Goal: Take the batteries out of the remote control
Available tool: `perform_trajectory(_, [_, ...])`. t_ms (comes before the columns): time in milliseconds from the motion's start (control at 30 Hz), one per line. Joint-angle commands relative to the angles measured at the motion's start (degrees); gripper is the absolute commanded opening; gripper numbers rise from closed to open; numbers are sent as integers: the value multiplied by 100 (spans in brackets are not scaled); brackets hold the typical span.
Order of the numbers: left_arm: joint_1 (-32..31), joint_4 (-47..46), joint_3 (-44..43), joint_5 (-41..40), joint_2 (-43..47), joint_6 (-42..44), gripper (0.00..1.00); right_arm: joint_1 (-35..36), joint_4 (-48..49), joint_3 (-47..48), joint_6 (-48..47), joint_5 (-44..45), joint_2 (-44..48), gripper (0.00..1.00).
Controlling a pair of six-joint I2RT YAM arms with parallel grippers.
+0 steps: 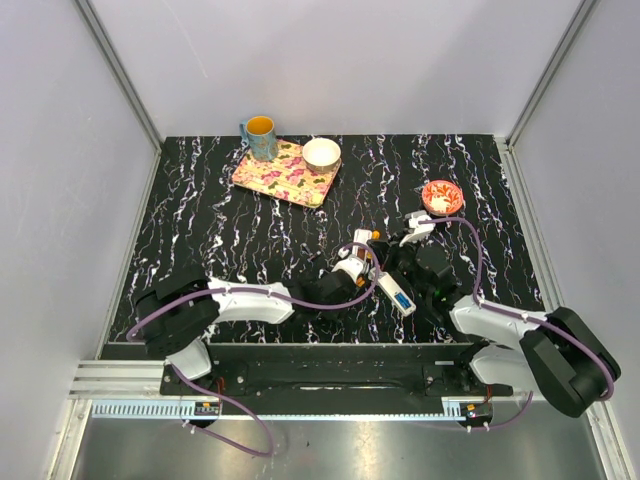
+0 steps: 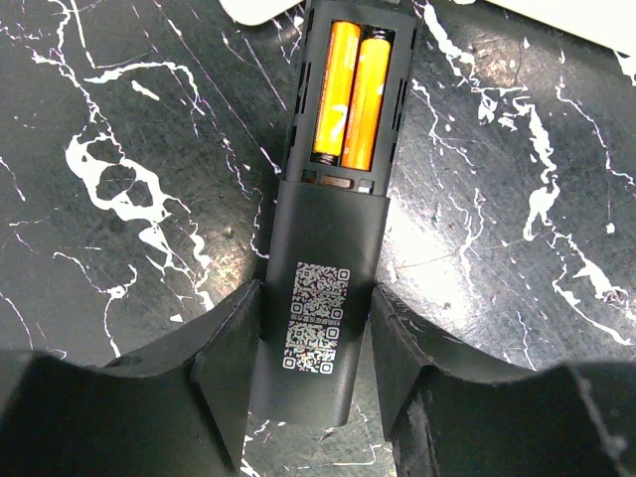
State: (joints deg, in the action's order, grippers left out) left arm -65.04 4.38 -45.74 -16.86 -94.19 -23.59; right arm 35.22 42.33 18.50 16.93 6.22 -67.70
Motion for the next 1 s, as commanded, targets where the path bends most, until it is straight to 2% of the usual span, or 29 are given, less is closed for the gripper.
perform_trajectory(0, [-36,775,355,289,-187,-145,41,37,487,127,47,-208,-217,0])
perform_trajectory(367, [-27,599,566,535,-29,-330,38,37,1032,83,56,-243,-648,0])
perform_trajectory(967, [0,467,548,675,-29,-286,36,37,259,180,135,371,-946,0])
